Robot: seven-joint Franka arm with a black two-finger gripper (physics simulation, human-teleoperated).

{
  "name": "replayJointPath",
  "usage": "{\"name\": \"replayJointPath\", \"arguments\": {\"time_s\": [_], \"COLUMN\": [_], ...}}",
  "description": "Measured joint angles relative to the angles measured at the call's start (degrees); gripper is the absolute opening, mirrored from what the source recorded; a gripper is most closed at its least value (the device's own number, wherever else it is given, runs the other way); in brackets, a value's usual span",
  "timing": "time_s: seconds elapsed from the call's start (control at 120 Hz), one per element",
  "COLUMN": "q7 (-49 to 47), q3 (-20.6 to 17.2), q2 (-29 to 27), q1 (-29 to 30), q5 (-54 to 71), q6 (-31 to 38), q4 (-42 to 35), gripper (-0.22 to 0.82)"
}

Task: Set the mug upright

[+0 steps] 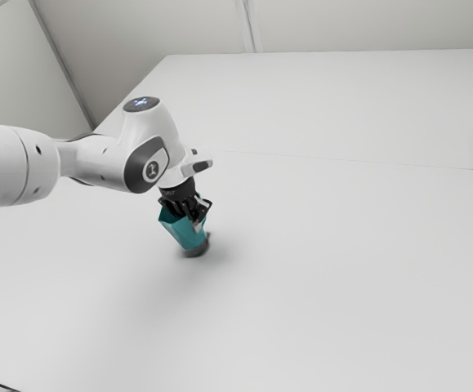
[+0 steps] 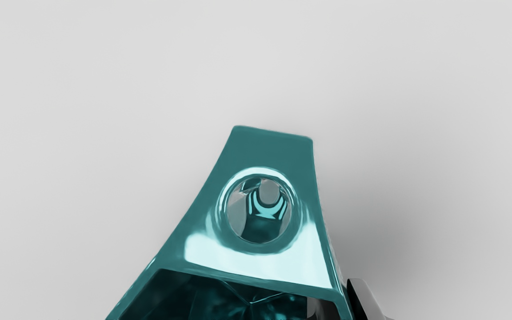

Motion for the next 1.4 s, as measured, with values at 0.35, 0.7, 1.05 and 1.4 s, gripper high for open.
{"name": "replayJointPath", "arguments": {"time_s": [0.35, 0.7, 1.05, 1.4], "q7": [-0.9, -0.9, 2.4, 5.8], "q3": [0.0, 0.1, 2.7, 4.4], "q2": [0.7, -4.2, -6.0, -12.0], "q1": [0.1, 0.4, 4.1, 6.0], "q5": [-0.9, -0.4, 1.5, 7.2], "q6": [0.1, -1.6, -10.9, -20.7], "q4": [0.2, 4.2, 16.1, 20.5], "gripper": [-0.01, 0.35, 0.54, 0.58]}}
